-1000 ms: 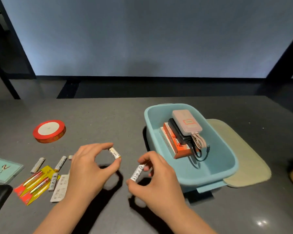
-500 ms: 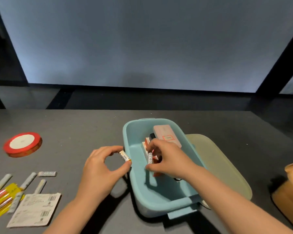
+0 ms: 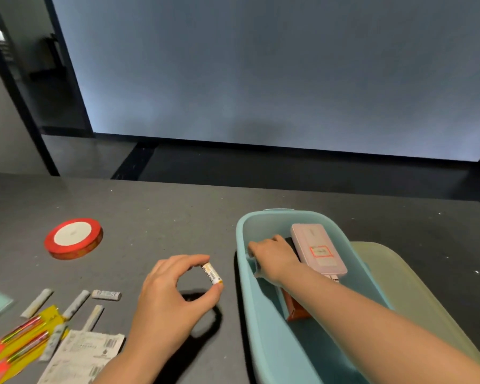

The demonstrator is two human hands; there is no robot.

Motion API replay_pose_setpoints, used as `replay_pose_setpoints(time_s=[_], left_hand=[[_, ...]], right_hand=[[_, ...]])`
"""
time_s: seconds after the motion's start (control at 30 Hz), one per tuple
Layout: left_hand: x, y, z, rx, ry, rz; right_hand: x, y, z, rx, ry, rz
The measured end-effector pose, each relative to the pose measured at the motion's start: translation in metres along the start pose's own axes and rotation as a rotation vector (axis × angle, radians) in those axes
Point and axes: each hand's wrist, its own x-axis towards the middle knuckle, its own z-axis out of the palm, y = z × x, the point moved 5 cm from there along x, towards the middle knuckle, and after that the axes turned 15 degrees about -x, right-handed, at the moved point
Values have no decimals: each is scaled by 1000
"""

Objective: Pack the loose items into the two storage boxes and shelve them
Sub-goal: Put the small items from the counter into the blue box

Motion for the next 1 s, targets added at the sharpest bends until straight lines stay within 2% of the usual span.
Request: replay_pose_setpoints(time_s=[0.13, 0.23, 0.33, 0.43, 0.57, 0.67, 0.8, 0.9, 1.0], left_hand=[[11, 11, 16, -20, -48, 25], [26, 29, 36, 28, -155, 106], [44, 37, 60, 132, -296, 139], [66, 41, 90, 341, -483, 209], [82, 39, 136, 827, -785, 378], [83, 23, 163, 1140, -970, 349], [87, -2, 182, 1356, -1127, 229], [89, -11, 190, 1434, -1163, 271], [90, -6, 189, 1392, -1126, 286]], right_hand=[[-24, 10, -21, 160, 56, 35], [-62, 27, -42, 354, 197, 112], [-104, 38, -55, 435, 294, 164], [-135, 54, -62, 532, 454, 311], [-151, 66, -60, 674, 620, 520], [-149, 56, -57, 709, 637, 505], [-142, 48, -54, 707, 626, 468], [-139, 46, -52, 716, 613, 468], [-138, 45, -53, 728, 588, 470]])
